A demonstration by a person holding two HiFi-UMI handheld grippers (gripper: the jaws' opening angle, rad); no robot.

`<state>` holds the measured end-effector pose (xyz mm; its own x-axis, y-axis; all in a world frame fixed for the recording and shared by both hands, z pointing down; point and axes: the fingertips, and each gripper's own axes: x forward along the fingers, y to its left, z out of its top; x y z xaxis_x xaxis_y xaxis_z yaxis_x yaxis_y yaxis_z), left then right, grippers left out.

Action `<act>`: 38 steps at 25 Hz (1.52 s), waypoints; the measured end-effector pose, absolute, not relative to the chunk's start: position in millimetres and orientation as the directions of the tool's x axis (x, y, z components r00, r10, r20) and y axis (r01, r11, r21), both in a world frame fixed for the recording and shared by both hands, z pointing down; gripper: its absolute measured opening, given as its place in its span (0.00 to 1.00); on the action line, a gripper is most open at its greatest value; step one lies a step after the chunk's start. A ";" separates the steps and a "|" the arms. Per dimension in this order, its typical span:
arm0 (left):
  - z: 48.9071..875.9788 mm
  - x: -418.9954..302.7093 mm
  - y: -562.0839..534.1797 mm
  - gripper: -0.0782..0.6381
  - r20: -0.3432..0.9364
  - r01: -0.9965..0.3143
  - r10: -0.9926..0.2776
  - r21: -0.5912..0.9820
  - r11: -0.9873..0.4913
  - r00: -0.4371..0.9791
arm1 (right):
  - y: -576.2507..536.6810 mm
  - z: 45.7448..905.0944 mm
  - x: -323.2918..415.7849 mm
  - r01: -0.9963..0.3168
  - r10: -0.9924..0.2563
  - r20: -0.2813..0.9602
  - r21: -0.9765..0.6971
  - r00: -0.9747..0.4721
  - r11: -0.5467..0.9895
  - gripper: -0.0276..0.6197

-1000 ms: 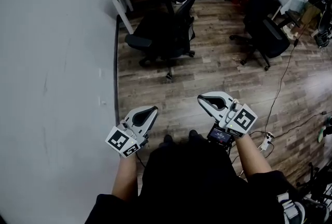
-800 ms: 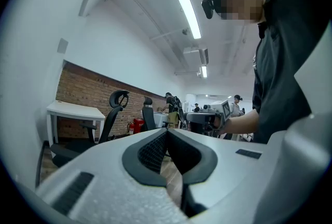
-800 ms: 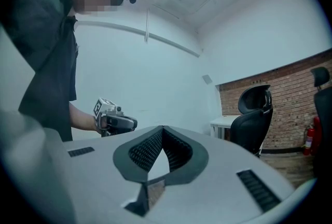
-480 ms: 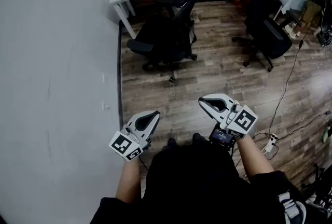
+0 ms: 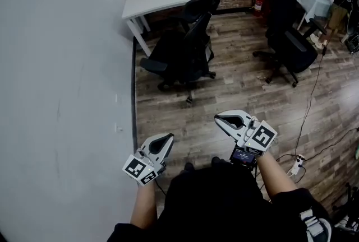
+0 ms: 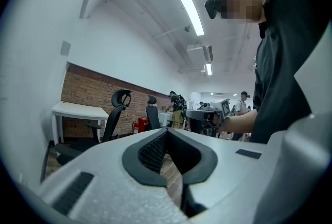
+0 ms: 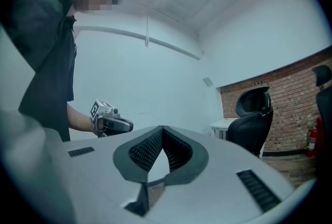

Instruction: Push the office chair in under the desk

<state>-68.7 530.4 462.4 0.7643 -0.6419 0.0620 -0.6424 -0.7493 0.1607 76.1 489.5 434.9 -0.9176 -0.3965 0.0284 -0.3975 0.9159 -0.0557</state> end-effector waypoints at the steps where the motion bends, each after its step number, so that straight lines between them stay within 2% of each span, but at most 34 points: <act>1: 462.7 -65.3 528.8 0.13 0.063 -0.644 -0.644 0.164 -0.747 0.763 | 488.3 434.2 81.4 -0.401 -0.400 0.029 -0.052 -0.916 0.915 0.05; 10: 446.7 4.2 502.1 0.13 0.030 -0.620 -0.622 0.133 -0.773 0.782 | 477.9 436.2 163.3 -0.467 -0.467 0.024 -0.092 -0.884 0.880 0.05; 16: 461.2 29.6 500.1 0.13 0.074 -0.609 -0.606 0.147 -0.779 0.792 | 470.7 440.3 193.6 -0.489 -0.491 -0.001 -0.104 -0.871 0.866 0.05; 24: 459.7 48.1 473.2 0.13 0.073 -0.579 -0.575 0.136 -0.804 0.815 | 455.5 456.3 217.3 -0.530 -0.535 0.004 -0.148 -0.845 0.835 0.05; 28: 474.1 50.9 444.4 0.13 0.065 -0.565 -0.564 0.187 -0.803 0.823 | 435.8 459.4 220.2 -0.549 -0.554 0.010 -0.147 -0.832 0.822 0.05; 38: 469.0 66.6 341.7 0.13 0.035 -0.507 -0.509 0.183 -0.842 0.860 | 338.4 454.2 230.8 -0.600 -0.602 0.026 -0.124 -0.798 0.790 0.05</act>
<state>66.6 341.7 469.0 0.8598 -0.5095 0.0348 -0.5066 -0.8424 0.1833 230.8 338.4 454.2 -0.7980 -0.6021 0.0264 -0.6002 0.7902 -0.1240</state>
